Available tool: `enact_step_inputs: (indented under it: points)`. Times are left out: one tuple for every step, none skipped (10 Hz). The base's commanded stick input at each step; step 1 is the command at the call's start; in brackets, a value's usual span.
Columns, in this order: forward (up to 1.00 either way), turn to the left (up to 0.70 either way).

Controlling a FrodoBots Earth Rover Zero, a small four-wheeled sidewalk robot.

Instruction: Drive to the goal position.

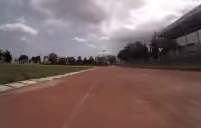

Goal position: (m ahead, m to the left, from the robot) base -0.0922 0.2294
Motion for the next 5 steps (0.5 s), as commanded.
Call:
enact_step_inputs:
  points:
    - [0.45, 0.00]
    - [0.45, 0.00]
    - [0.45, 0.00]
    - [0.45, 0.00]
    - [0.45, 0.00]
